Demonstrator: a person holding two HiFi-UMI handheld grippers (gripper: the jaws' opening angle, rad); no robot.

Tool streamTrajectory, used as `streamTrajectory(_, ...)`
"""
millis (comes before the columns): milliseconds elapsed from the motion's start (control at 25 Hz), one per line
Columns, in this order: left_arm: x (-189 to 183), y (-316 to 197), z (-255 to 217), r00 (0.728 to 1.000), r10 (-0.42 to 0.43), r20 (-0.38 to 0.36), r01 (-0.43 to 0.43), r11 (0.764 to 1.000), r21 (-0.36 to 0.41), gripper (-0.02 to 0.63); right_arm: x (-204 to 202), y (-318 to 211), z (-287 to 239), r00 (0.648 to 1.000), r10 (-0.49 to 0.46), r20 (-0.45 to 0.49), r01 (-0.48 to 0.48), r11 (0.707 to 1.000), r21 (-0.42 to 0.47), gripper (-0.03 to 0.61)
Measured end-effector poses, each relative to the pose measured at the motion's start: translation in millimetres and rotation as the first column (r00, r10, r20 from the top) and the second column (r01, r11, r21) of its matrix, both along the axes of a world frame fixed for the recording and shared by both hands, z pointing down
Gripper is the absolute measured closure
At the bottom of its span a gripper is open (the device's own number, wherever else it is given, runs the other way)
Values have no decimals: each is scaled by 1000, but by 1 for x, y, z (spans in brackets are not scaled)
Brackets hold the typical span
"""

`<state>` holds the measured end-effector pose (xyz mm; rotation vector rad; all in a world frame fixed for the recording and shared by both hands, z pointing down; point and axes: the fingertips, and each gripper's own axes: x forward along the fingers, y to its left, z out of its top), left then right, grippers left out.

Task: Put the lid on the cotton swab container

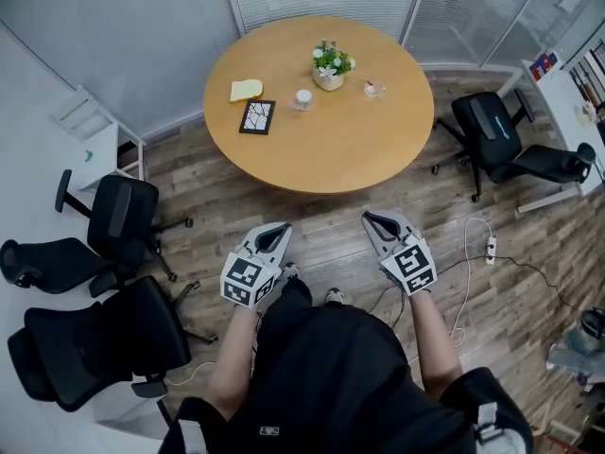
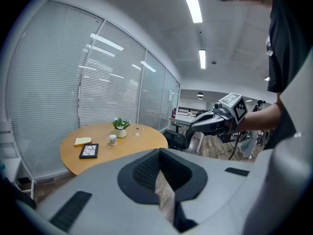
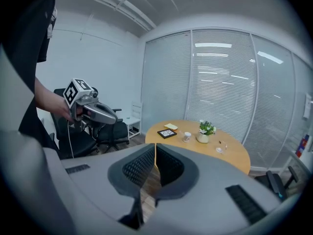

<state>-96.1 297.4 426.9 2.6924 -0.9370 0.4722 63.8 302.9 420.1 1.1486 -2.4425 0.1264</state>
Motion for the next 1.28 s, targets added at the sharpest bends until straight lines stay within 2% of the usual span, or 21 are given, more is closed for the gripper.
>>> streamTrajectory(440, -30, -36, 17, 997, 64, -33, -66, 997, -34, 607, -19, -29, 16, 995, 97, -36, -98, 995, -34, 569)
streamTrajectory(720, -61, -58, 24, 994, 108, -34, -110, 993, -33, 607, -51, -52, 23, 989, 139, -40, -140, 990, -31, 569)
streamTrajectory(960, -89, -73, 26, 995, 90, -40, -91, 995, -40, 607, -79, -65, 26, 991, 124, -54, -126, 992, -30, 569)
streamTrajectory(1280, -106, -82, 30, 996, 77, -43, -79, 996, -51, 607, -87, -80, 29, 990, 127, -56, -130, 991, -43, 569)
